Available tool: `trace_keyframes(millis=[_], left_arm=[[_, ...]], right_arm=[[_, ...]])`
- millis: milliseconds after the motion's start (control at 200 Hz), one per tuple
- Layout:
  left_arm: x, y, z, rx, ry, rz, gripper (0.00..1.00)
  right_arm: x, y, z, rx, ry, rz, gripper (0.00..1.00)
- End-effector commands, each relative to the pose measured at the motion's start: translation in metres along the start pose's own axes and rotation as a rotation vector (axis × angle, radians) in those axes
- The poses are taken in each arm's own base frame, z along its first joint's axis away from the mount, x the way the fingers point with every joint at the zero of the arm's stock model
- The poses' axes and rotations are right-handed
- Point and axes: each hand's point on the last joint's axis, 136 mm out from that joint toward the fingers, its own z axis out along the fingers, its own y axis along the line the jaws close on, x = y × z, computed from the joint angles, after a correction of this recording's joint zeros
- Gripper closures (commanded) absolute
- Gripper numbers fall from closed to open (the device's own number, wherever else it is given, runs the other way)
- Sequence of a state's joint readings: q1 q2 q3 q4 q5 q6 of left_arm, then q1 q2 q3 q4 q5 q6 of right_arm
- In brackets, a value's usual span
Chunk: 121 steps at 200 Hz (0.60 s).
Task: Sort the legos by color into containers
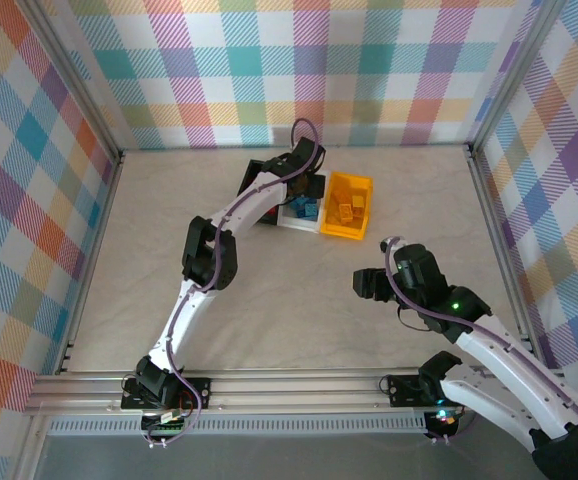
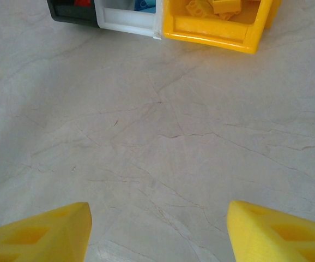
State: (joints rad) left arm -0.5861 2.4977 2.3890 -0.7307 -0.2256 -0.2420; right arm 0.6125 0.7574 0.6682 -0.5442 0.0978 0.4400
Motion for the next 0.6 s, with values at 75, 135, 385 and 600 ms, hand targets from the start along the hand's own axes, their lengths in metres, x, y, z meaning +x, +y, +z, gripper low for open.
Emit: trace_keyframes(millis=[75,135,385,600], left_arm=[[-0.015,0.001,-0.018,0.015,-0.025,-0.009,0.21],[-0.019,0.001,-0.024,0.02,-0.035,-0.011,0.21],[-0.044,-0.006,-0.082,0.084,-0.114,-0.018,0.21],[-0.036,0.005,-0.162,0.139,-0.202,-0.005,0.18]], right_arm=[[0.007,-0.003,0.004,0.006,0.016,0.03,0.33],[0.007,-0.003,0.005,0.003,0.015,0.031,0.33],[0.0,-0.002,0.005,0.014,0.004,0.02,0.25],[-0.02,-0.007,0.013,0.085,-0.029,-0.149,0.09]])
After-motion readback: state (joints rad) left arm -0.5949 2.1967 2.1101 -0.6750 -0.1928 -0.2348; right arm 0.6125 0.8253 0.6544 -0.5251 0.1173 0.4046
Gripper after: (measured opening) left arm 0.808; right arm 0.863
